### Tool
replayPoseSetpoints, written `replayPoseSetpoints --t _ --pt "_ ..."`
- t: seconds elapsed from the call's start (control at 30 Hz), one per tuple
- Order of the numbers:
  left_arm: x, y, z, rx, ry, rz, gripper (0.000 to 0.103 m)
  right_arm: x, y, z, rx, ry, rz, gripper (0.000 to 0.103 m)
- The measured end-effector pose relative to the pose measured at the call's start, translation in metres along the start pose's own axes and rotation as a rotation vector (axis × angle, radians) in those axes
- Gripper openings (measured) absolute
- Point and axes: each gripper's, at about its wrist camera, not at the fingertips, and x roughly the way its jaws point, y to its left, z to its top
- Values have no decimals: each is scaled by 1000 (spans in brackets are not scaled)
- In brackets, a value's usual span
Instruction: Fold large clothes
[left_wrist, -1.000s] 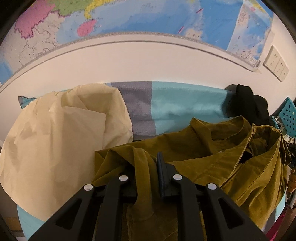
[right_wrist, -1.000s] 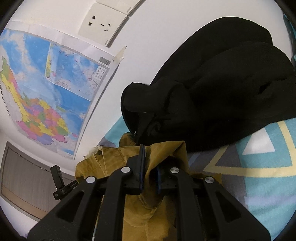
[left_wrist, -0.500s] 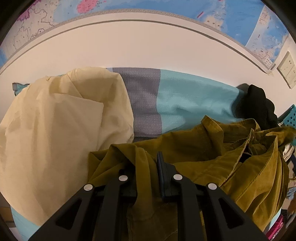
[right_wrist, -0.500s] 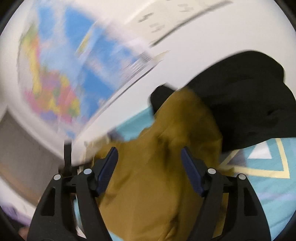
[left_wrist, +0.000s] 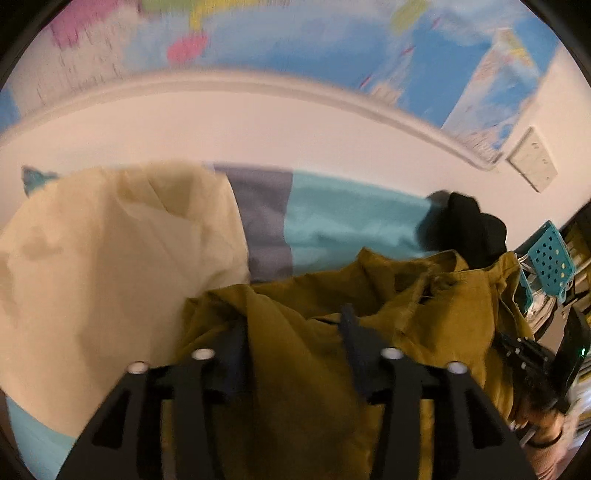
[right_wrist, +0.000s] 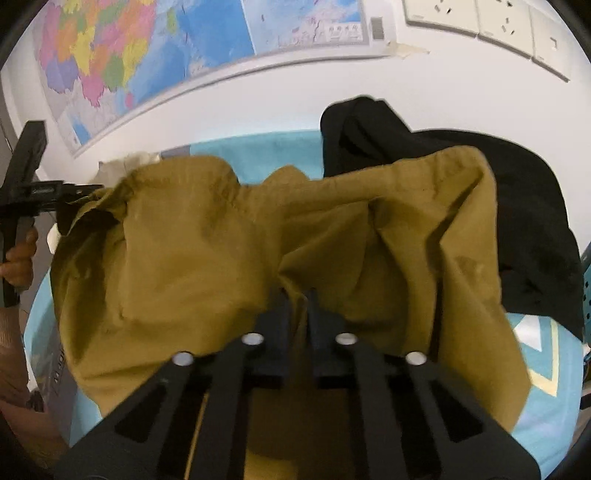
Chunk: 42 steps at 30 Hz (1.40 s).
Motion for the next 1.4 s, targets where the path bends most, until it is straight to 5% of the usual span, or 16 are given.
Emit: replayPoseSetpoints --t 0.23,0.43,0.57,0.73,0.9,1.07,1.2,1.27,1.33,1.4 --pt "-50 -40 -24 215 -157 -3 59 -28 6 24 17 -151 -12 3" --pt "4 -71 -61 374 -7 55 59 16 -2 13 52 5 -38 11" --pt "32 -68 -70 368 49 95 59 -11 3 12 51 -66 -42 43" --pt "32 -69 -69 337 15 80 59 -39 42 19 -68 -146 38 43" --pt "32 -76 -72 334 -2 97 59 3 68 25 -138 -45 61 35" --pt "34 -76 -71 320 -10 107 59 45 50 30 -67 28 19 2" --pt "36 -75 -71 306 -8 115 60 56 36 34 22 50 62 1" --pt "34 -76 -72 302 -14 114 60 45 39 33 17 24 67 13" --pt "30 -75 -73 294 -17 113 61 24 40 29 6 -21 71 36" --pt "26 -76 -74 297 -27 113 61 -1 43 22 -15 -58 108 38"
